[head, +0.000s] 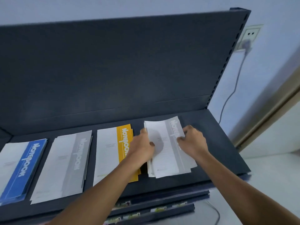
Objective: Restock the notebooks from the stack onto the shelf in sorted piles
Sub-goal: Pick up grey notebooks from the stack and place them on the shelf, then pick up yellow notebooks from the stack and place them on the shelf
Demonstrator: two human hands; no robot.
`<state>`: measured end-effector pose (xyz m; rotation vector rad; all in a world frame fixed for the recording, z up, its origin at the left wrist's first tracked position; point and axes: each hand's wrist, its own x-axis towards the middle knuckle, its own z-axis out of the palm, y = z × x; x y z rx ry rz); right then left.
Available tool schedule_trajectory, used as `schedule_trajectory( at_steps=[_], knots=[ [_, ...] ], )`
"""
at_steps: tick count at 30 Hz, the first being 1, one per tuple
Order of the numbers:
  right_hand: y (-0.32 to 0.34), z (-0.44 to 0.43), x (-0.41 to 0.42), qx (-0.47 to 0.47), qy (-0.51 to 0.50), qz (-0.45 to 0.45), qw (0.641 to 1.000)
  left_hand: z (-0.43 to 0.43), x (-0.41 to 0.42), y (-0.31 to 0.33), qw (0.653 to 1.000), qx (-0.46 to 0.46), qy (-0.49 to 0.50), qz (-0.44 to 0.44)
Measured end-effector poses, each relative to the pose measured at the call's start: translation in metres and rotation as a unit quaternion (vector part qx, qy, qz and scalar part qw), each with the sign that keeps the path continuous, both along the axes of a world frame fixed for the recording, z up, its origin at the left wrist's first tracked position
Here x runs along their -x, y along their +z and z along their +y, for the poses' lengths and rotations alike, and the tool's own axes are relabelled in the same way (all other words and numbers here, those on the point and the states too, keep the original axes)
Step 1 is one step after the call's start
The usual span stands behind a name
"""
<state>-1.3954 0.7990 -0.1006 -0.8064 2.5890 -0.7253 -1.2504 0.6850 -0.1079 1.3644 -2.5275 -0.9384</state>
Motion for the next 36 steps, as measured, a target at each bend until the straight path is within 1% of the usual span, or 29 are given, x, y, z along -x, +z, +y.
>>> schedule_trajectory(
  at_steps=[7,13,17,21,26,31,36],
  knots=[
    [-0.015,-0.009,0.018,0.003,0.044,-0.03,0.999,-0.004,0.016,-0.014,0.998,0.027,0.05,-0.022],
    [-0.023,-0.016,0.022,-0.012,0.076,-0.035,0.996,-0.003,0.01,-0.019,0.995,0.07,0.052,-0.039],
    [-0.024,-0.016,0.021,-0.03,0.078,0.001,0.996,-0.003,0.006,-0.02,0.99,0.122,0.033,-0.056],
    [-0.016,-0.018,0.019,-0.06,0.084,0.049,0.993,-0.004,0.002,-0.019,0.989,0.139,0.027,-0.032],
    [-0.005,-0.035,0.01,-0.005,0.111,0.084,0.99,-0.016,-0.016,-0.002,0.989,0.148,0.021,0.019],
    [0.011,-0.071,-0.03,0.06,0.205,0.073,0.974,-0.035,-0.06,0.021,0.983,0.169,0.055,0.036],
    [0.025,-0.118,-0.109,0.097,0.334,0.075,0.935,-0.052,-0.138,0.039,0.977,0.172,0.122,0.024]
  ],
)
